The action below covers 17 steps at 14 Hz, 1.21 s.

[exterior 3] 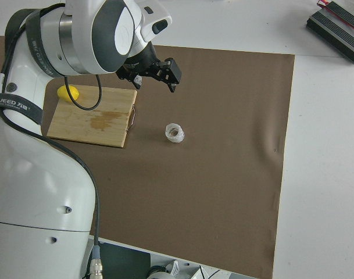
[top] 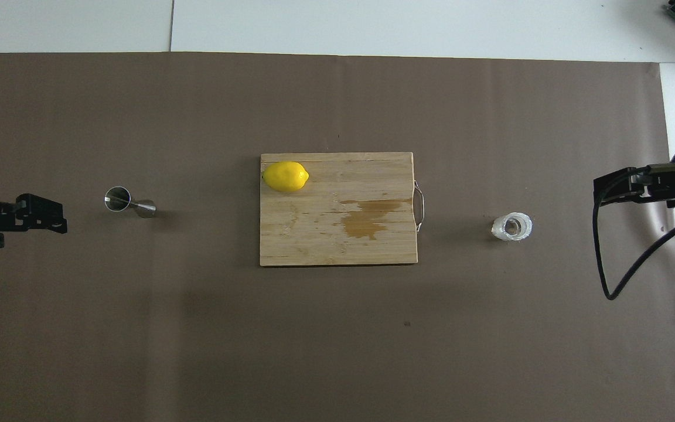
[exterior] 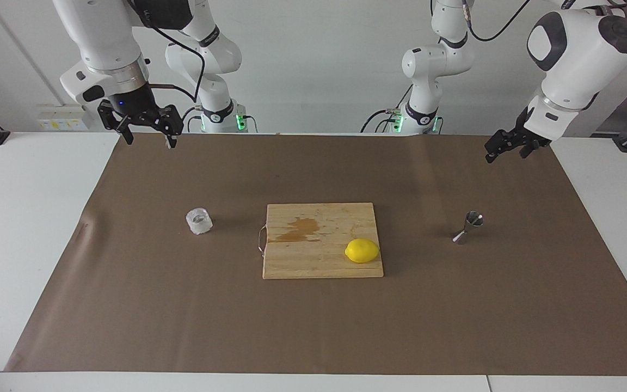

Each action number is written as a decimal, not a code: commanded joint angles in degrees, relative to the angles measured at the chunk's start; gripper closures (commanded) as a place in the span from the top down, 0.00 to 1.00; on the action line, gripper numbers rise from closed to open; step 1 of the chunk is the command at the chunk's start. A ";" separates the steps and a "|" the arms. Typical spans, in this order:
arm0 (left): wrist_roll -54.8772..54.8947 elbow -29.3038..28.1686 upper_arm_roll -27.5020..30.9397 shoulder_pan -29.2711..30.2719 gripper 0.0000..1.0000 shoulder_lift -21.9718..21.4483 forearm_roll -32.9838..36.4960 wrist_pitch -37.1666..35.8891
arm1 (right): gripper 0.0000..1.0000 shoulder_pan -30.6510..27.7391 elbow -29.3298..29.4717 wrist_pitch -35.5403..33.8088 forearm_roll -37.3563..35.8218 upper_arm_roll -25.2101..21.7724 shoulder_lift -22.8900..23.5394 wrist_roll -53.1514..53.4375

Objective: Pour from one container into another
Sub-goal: 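Open the left gripper and reach toward the small metal cup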

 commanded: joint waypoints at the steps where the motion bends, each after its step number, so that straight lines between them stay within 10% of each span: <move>1: -13.00 -3.30 -0.25 2.20 1.00 -2.05 -5.94 1.40 | 1.00 -0.67 -0.64 -0.37 0.44 0.25 -0.70 0.08; 11: -52.21 -3.47 -0.25 10.90 1.00 7.62 -28.27 11.40 | 1.00 -0.67 -0.64 -0.37 0.44 0.25 -0.70 0.08; 17: -63.75 -17.25 -0.25 11.17 1.00 4.73 -44.88 26.69 | 1.00 -0.67 -0.64 -0.37 0.44 0.25 -0.70 0.08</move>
